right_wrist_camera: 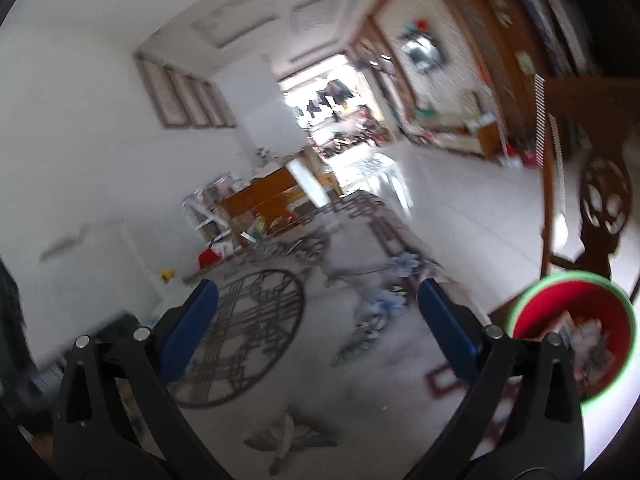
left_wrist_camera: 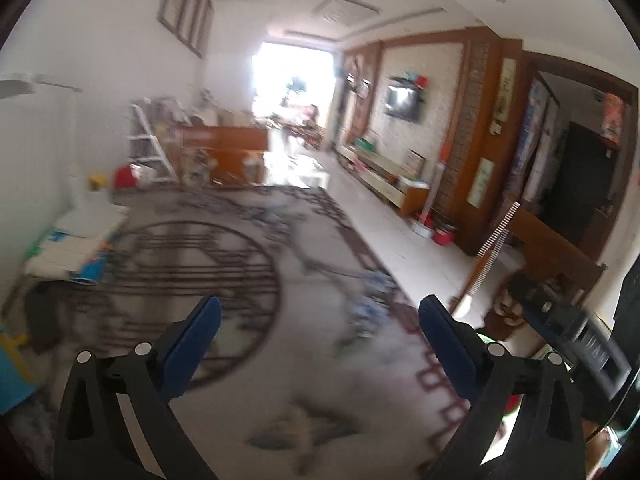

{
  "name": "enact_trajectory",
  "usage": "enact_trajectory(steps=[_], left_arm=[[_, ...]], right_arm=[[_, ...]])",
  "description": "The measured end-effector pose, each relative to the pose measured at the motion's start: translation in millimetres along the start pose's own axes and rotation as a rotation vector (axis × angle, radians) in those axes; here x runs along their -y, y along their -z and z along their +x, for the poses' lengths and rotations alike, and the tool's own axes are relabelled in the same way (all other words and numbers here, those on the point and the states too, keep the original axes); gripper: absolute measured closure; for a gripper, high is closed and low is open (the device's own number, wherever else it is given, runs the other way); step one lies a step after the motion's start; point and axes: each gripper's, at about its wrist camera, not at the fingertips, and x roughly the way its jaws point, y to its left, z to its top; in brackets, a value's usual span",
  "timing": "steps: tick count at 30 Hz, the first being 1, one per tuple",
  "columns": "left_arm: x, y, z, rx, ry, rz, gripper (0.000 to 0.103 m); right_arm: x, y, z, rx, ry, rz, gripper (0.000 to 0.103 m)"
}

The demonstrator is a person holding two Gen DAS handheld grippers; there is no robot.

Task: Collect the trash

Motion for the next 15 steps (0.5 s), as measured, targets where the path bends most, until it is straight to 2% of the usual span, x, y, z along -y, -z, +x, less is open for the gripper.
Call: enact_trajectory(steps=[2, 4, 6, 10, 15], left_arm=[[-14.7, 0.5, -7.5, -0.012, -0.016, -0.007, 0.008], [-28.0, 2.2, -13.5, -0.015, -0.041, -0.024, 0.008], [-35.1, 4.4, -19.4, -0.004, -0.06, -0.045, 0.008], [-41.3, 5.7, -22.8, -0.011, -0.048, -0.068, 0.008], [-33.8, 11.6, -19.3, -0.02, -0.029, -0.051, 0.008]], right_arm=[[-14.5, 0.6, 5.7, -0.029, 0.0, -0.062, 0.005], [-18.1, 2.2, 4.5, -0.006, 0.01, -0.073, 0.005], [-17.2, 3.2, 7.8, -0.021, 0.029, -0.063, 0.005], [-21.2, 7.5, 10.0, -0.038, 0.052, -0.08, 0.005], [-18.1, 8.2, 6.2, -0.031, 0.059, -0.072, 0.005]])
